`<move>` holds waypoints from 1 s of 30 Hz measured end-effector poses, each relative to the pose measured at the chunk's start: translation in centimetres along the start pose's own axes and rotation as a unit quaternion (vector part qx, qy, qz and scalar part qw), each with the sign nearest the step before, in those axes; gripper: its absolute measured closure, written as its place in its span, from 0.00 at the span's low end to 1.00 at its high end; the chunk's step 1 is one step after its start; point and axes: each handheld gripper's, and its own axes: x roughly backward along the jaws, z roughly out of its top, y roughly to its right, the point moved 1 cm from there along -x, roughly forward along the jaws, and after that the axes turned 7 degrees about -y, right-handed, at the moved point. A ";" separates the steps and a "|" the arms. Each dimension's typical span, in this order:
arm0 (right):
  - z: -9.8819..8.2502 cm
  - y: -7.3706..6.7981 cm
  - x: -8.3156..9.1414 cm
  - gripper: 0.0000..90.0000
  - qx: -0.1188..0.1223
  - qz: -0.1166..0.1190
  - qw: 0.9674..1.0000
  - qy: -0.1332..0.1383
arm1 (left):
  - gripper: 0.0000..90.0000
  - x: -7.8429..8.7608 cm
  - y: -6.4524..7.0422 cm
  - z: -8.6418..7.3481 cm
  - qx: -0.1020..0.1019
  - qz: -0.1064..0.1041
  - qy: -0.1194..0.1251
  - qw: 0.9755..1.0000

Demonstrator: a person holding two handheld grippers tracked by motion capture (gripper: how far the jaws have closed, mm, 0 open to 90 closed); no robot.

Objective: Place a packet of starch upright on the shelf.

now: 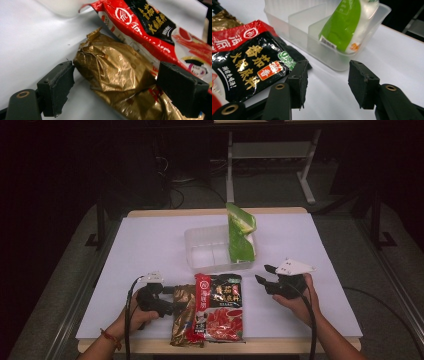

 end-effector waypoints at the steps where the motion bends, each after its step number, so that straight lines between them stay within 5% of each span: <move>1: -0.1 0.0 -0.1 0.54 0.001 0.002 1.000 -0.002 | 0.15 -0.4 0.1 0.1 -0.001 0.004 -0.013 1.000; 4: -0.2 0.0 -0.2 0.54 0.002 0.006 1.000 -0.003 | 0.12 -1.1 0.6 0.5 -0.023 0.015 -0.028 0.999; 13: -0.4 0.4 0.1 0.53 -0.005 0.007 1.000 0.000 | 0.24 -1.5 1.2 0.9 -0.025 0.028 -0.028 0.999; 20: -0.4 0.5 -0.1 0.52 -0.007 0.014 1.000 -0.003 | 0.43 -0.7 1.0 0.7 0.000 0.025 -0.015 1.000; 30: -0.4 0.7 0.0 0.52 -0.008 0.024 1.000 -0.004 | 0.75 0.5 1.8 0.8 -0.016 0.034 0.023 0.999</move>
